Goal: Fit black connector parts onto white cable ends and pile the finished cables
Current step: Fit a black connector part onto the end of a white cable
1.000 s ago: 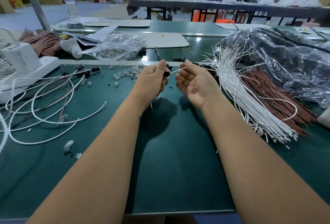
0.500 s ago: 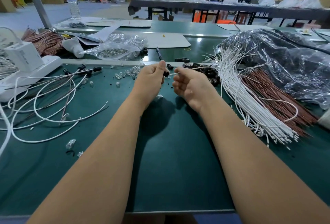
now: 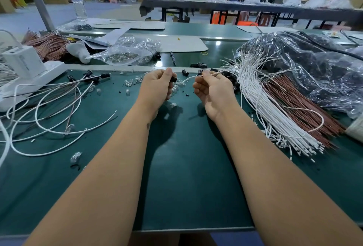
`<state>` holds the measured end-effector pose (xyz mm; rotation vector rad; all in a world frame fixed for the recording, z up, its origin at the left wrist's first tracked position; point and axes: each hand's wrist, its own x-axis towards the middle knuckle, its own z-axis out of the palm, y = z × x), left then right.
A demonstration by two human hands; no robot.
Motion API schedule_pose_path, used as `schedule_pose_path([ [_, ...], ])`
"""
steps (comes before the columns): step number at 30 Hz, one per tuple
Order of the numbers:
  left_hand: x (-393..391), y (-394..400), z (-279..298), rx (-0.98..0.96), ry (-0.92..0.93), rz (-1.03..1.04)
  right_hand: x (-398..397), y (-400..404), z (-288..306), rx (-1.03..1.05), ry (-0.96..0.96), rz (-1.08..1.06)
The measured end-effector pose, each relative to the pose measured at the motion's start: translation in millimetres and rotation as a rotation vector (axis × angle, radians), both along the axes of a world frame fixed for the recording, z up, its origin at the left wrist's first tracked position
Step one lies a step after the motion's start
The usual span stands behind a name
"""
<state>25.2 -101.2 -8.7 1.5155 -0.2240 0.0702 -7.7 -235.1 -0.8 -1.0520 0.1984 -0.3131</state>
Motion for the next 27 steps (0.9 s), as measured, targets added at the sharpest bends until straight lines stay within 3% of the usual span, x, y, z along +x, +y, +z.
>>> schedule_pose_path([
  [7, -0.4, 5.6, 3.5, -0.055, 0.098, -0.077, -0.5, -1.2, 0.5, 0.012, -0.063, -0.037],
  [16, -2.9, 6.2, 0.9, -0.041, 0.037, -0.137, 3.2, -4.9, -3.6, -0.132, -0.039, -0.173],
  [27, -5.9, 6.2, 2.8, -0.027, 0.031, -0.115, 0.1, -2.4, -3.1, -0.219, -0.069, -0.130],
])
